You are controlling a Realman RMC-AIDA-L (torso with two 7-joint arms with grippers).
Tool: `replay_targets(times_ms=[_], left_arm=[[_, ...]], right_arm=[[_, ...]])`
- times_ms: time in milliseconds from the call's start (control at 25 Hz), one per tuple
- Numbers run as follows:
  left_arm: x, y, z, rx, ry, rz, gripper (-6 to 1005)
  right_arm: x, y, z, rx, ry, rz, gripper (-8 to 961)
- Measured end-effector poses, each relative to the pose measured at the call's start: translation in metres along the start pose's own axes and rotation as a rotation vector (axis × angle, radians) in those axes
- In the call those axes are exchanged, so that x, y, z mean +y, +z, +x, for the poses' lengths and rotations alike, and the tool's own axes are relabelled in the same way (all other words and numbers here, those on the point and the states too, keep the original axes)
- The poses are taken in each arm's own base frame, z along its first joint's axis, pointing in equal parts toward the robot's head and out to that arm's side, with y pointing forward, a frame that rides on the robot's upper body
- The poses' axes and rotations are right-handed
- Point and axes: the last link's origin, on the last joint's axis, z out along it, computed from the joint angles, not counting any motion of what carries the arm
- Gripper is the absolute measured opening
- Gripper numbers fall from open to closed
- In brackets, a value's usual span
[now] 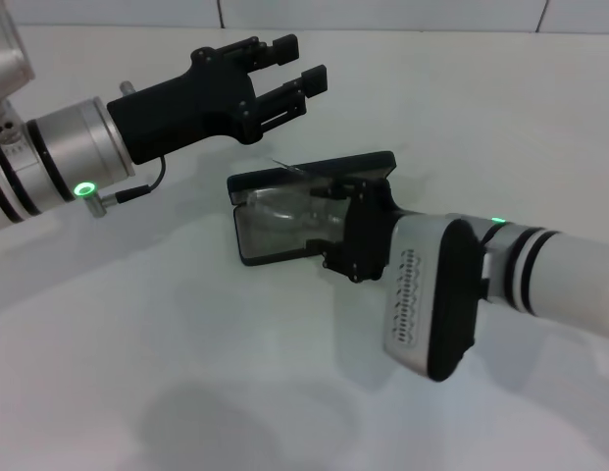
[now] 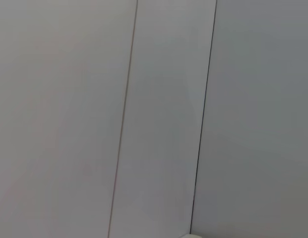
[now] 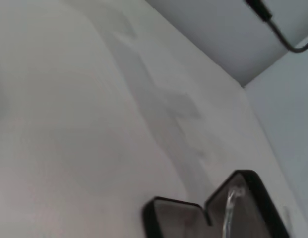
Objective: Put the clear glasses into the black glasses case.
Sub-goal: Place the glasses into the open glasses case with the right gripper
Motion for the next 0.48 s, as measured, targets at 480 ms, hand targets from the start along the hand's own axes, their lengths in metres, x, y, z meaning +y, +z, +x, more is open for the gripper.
replay_targets(times_ms=[480], left_arm=[[-0.001, -0.005, -0.001, -0.005, 0.002, 0.01, 555]], right_arm=[[-0.011, -0.021, 0.012, -0.037, 0.13, -0.138, 555]])
